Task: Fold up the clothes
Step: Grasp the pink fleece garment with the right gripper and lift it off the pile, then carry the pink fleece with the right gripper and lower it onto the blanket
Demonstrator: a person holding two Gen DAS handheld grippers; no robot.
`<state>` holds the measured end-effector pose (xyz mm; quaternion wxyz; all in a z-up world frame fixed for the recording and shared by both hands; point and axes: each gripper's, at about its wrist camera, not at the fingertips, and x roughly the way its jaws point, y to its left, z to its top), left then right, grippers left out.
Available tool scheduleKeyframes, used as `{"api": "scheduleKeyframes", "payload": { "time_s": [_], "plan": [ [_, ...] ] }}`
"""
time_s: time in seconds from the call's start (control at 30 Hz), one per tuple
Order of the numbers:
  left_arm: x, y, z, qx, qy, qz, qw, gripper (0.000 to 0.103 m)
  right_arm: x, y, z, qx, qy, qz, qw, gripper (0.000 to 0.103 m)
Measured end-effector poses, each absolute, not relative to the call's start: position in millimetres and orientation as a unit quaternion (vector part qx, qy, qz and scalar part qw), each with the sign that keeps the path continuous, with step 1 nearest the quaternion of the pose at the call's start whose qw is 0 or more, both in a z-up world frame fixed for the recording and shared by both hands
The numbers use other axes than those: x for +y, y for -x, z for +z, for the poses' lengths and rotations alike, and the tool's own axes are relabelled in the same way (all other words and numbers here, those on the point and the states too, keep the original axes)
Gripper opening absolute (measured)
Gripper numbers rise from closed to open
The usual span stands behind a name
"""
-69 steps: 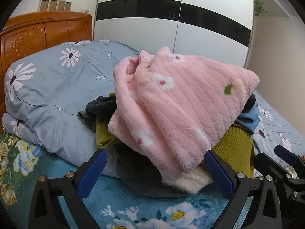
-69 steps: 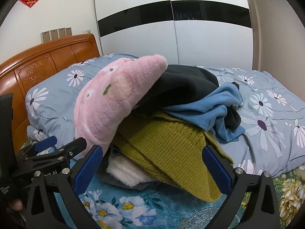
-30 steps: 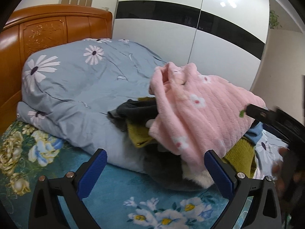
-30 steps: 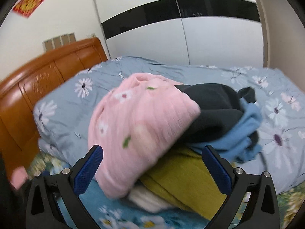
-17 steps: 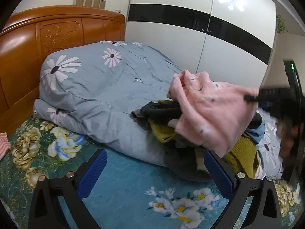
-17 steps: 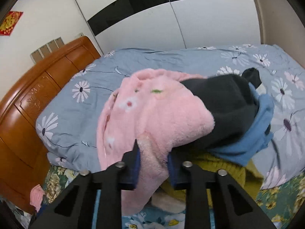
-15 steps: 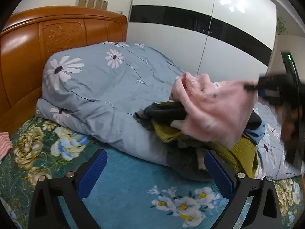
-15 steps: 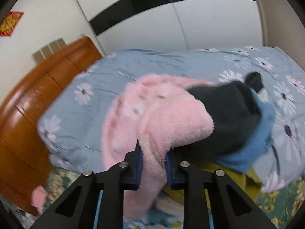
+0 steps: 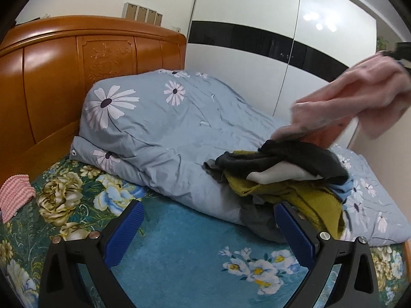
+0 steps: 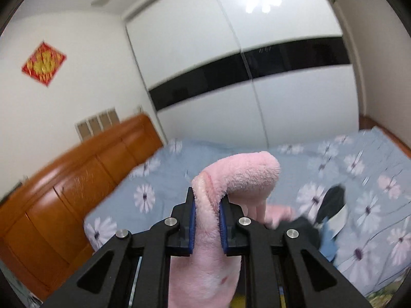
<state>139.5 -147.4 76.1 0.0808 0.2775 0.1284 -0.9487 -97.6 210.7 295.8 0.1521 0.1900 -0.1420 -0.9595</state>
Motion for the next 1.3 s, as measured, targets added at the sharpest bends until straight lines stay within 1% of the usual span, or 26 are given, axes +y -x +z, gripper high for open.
{"api": "scheduleKeyframes", "payload": {
  "time_s": [0.13, 0.2, 0.23, 0.3, 0.37, 0.47, 0.6, 0.67, 0.77, 0.8, 0.83, 0.87, 0.9, 0.93, 0.97, 1.17, 1.3],
  "plan": [
    [-132.1, -147.5, 84.9, 0.126, -0.27, -0.953, 0.06, 0.103, 279.3, 50.9, 358.8, -0.139, -0.136, -0.977, 0.091, 0.015],
    [-118.1, -150.9, 88.9, 0.113, -0.265, -0.956, 0.049, 0.103, 316.6, 19.7, 387.4, -0.14, -0.094, -0.984, 0.055, 0.003],
    [-113.2, -151.4, 89.9, 0.11, -0.264, -0.957, 0.045, 0.103, 336.2, 2.3, 403.1, -0.141, -0.069, -0.987, 0.037, 0.0],
    [-99.7, -151.8, 90.9, 0.106, -0.265, -0.958, 0.032, 0.103, 371.5, -31.1, 437.2, -0.135, -0.032, -0.99, -0.009, 0.0],
    [-87.1, -151.9, 91.1, 0.103, -0.267, -0.958, 0.021, 0.103, 395.3, -48.9, 459.7, -0.118, -0.043, -0.991, -0.039, 0.0],
    [-70.4, -152.8, 91.9, 0.09, -0.27, -0.959, 0.007, 0.103, 417.8, -60.0, 457.5, -0.099, -0.082, -0.99, -0.056, 0.0],
    [-52.6, -157.0, 94.7, 0.063, -0.274, -0.96, -0.004, 0.103, 423.1, -53.9, 403.6, -0.11, -0.131, -0.985, -0.037, 0.0],
    [-48.4, -157.9, 95.0, 0.053, -0.277, -0.959, -0.003, 0.103, 420.9, -37.8, 367.6, -0.118, -0.166, -0.979, -0.019, 0.0],
    [-45.6, -156.6, 93.8, 0.041, -0.28, -0.959, 0.004, 0.103, 405.5, -9.8, 315.6, -0.108, -0.211, -0.971, 0.012, 0.0],
    [-46.0, -154.5, 92.9, 0.04, -0.28, -0.959, 0.008, 0.103, 394.4, 2.0, 298.6, -0.102, -0.227, -0.968, 0.023, 0.002],
    [-46.9, -151.7, 91.7, 0.039, -0.285, -0.958, 0.009, 0.103, 382.5, 14.7, 278.2, -0.094, -0.247, -0.964, 0.029, 0.01],
    [-47.8, -149.0, 90.6, 0.038, -0.289, -0.957, 0.01, 0.103, 371.1, 26.7, 257.9, -0.091, -0.265, -0.959, 0.04, 0.028],
    [-48.5, -146.3, 89.4, 0.037, -0.292, -0.956, 0.012, 0.103, 360.4, 37.9, 237.5, -0.093, -0.282, -0.953, 0.056, 0.037],
    [-48.7, -144.4, 88.0, 0.032, -0.294, -0.955, 0.016, 0.103, 349.7, 49.1, 217.1, -0.096, -0.299, -0.947, 0.073, 0.054],
    [-50.5, -142.4, 85.7, 0.03, -0.297, -0.954, 0.02, 0.103, 339.0, 60.3, 196.8, -0.098, -0.315, -0.94, 0.089, 0.058],
    [-64.8, -129.5, 71.0, 0.023, -0.312, -0.949, 0.046, 0.103, 286.6, 127.9, 81.2, -0.089, -0.409, -0.898, 0.134, 0.058],
    [-79.5, -116.0, 58.9, 0.014, -0.332, -0.941, 0.066, 0.103, 270.5, 161.3, 44.2, -0.109, -0.428, -0.887, 0.133, 0.058]
  ]
}}
